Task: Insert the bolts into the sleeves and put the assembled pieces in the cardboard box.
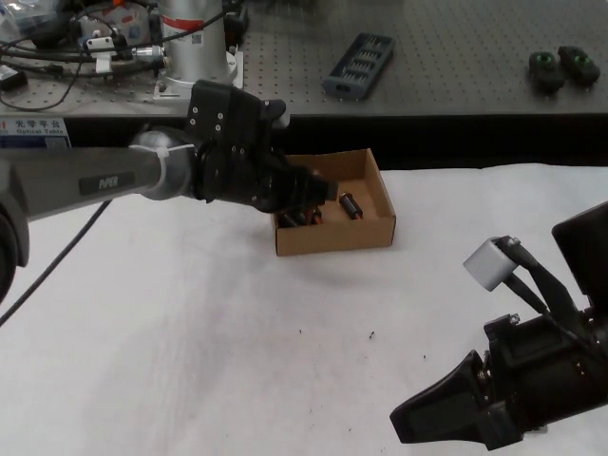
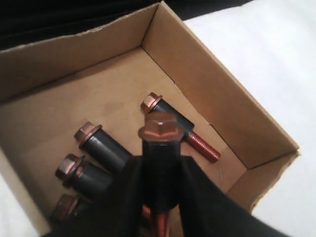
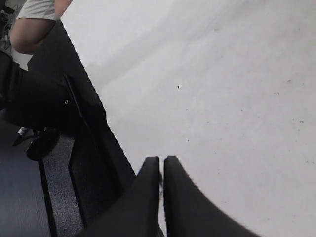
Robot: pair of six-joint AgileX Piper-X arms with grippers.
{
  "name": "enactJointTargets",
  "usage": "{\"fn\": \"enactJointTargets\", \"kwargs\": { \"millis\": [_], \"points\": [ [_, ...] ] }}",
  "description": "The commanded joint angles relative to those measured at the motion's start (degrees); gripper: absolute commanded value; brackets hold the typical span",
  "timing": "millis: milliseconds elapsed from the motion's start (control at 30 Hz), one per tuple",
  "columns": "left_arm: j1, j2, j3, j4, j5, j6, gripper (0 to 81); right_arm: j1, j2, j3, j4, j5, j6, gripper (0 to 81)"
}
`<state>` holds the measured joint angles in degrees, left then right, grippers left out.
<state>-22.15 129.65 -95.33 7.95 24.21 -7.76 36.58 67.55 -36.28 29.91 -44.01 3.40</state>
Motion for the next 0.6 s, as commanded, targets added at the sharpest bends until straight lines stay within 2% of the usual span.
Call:
{"fn": "enactJointTargets", "kwargs": {
  "millis": [0,167,233,367,433,567],
  "points": [
    [0.0,-0.5,-0.9,-0.7,0.5,0.9,4.1,0.2,-0.7,-0.5,0.2,-0.3,-1.0,4.3],
    [0.0,-0.5,-0.9,-0.3,1.0,0.9,6.9,0.2,-0.7,-0.5,0.2,-0.3,-1.0,4.3],
    [0.0,-0.5,-1.0,-0.3,1.9,0.8,17.0,0.2,-0.7,-0.5,0.2,-0.3,-1.0,4.3],
    [0.0,-0.5,-1.7,-0.3,1.7,-3.2,46.6,0.2,-0.7,-0.5,0.2,-0.3,-1.0,4.3],
    [0.0,-0.6,-1.9,-0.3,2.6,-6.0,47.6,0.2,-0.7,-0.5,0.2,-0.3,-1.0,4.3],
    [0.0,-3.0,-1.9,-0.3,5.6,-8.2,39.3,0.2,-0.7,-0.5,0.2,-0.3,-1.0,4.3]
  ]
}}
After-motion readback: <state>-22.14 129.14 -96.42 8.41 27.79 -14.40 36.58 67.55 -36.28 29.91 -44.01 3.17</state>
